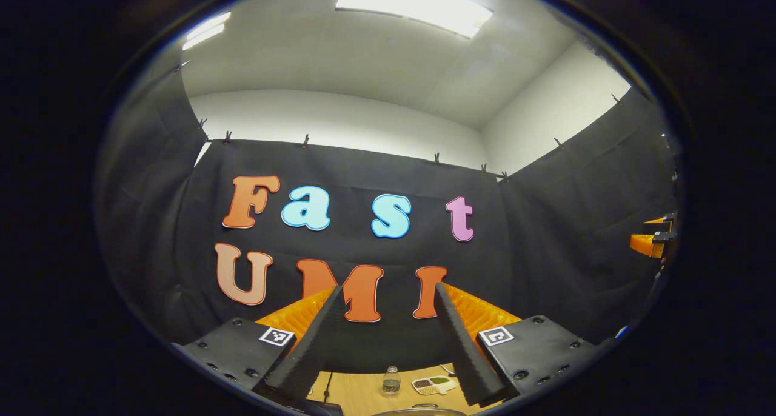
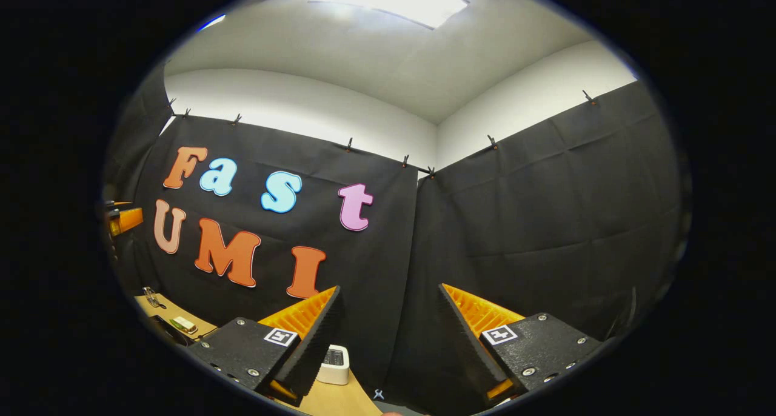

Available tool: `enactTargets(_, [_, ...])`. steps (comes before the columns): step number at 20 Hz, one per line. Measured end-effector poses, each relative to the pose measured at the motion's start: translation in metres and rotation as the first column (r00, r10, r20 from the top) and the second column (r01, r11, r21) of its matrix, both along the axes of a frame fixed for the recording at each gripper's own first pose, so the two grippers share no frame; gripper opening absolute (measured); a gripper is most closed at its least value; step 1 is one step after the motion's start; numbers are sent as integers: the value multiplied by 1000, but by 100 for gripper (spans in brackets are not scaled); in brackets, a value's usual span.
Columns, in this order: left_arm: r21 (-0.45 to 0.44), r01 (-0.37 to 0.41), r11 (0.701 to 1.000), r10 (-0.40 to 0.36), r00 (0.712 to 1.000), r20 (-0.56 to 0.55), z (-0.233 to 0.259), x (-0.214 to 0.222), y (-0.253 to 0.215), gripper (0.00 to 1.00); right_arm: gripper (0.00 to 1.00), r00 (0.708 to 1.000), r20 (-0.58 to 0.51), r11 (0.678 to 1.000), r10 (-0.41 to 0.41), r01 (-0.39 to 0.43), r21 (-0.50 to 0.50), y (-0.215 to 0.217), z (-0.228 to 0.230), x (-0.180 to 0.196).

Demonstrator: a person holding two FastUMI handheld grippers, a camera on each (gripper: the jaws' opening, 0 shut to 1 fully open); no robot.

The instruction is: First push the handle of the pot to place it horizontally, then grasp the pot with both hands and set it on the induction cooktop.

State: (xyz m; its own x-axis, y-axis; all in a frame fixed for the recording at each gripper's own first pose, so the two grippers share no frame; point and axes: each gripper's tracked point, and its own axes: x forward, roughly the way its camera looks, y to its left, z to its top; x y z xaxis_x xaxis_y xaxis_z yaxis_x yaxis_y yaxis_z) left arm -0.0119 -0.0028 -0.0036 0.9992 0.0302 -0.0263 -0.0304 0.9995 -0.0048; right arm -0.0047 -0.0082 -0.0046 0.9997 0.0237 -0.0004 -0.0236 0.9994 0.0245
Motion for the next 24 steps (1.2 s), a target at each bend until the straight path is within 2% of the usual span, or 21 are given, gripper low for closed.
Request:
enactTargets(4, [2, -2, 1000, 2, 1000, -9, -2, -3, -5, 97, 95, 1000, -8, 1000, 3, -3, 2, -4, -4, 1])
enactTargets(12, [6, -23, 1000, 23, 999, -27, -9, -5, -15, 95, 95, 1000, -19, 1000, 18, -18, 1, -11, -13, 3])
enactTargets(13, [3, -27, 1000, 27, 999, -36, -12, -6, -17, 93, 95, 1000, -23, 1000, 20, -20, -1, -13, -15, 3])
enactTargets(17, [-15, -70, 997, 67, 990, -123, -39, -12, -16, 96, 95, 998, -41, 999, 48, -48, -3, -13, -29, 5])
enactTargets(19, [-28, -107, 994, 100, 976, -194, -60, -15, -10, 87, 95, 997, -47, 998, 65, -65, 2, -14, -34, 6])
enactTargets(20, [-29, -123, 992, 112, 964, -243, -73, -19, -8, 76, 95, 996, -47, 997, 74, -74, 6, -13, -36, 9])
enactTargets(21, [-32, -132, 991, 116, 945, -307, -93, -24, -7, 75, 95, 995, -52, 996, 85, -84, 12, -11, -41, 10])
enactTargets(22, [-34, -147, 989, 124, 919, -374, -113, -30, -5, 60, 95, 993, -59, 995, 98, -97, 17, -8, -46, 12])
enactTargets(23, [-36, -165, 986, 133, 889, -439, -132, -37, -2, 54, 95, 992, -66, 994, 111, -110, 21, -5, -50, 13])
enactTargets(24, [-37, -192, 981, 149, 854, -498, -151, -46, 0, 41, 95, 990, -72, 992, 123, -122, 22, -3, -55, 15])
